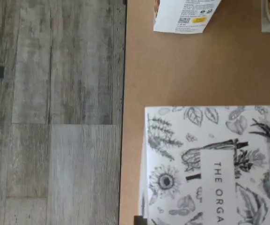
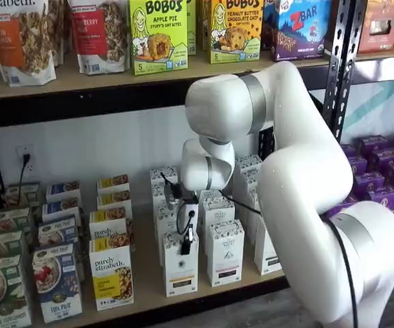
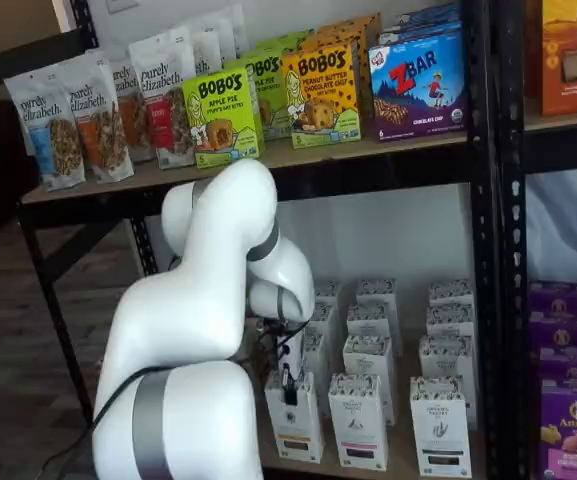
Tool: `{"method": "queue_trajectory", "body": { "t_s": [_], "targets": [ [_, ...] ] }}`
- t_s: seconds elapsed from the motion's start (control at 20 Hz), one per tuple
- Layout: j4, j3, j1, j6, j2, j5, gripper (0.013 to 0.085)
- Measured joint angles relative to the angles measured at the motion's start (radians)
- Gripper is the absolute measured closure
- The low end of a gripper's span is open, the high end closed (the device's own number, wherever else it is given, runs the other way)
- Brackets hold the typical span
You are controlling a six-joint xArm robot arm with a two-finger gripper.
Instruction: Pick up the white box with a yellow strip in the middle, on the bottom shelf, the fourth box from the left
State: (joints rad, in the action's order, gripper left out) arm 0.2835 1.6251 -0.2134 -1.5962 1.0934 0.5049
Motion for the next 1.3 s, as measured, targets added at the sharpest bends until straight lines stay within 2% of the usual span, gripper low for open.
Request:
{"method": "queue_trajectory", "body": {
  "t_s": [0.05,0.35,0.65,1.3],
  "targets": [
    [0.001,-0.001,0.0,-0.001,-0.001,0.0,0.049],
    [-0.008,-0.008,0.001,0.005,-0.006,-0.002,0.049],
    [0.012,-0.034,-0.004,-0.008,-0.024,-0.011,0.049],
    [0.067,-0.207,-0.027,-0.044,-0.136,-0.057,0.049]
  ]
}}
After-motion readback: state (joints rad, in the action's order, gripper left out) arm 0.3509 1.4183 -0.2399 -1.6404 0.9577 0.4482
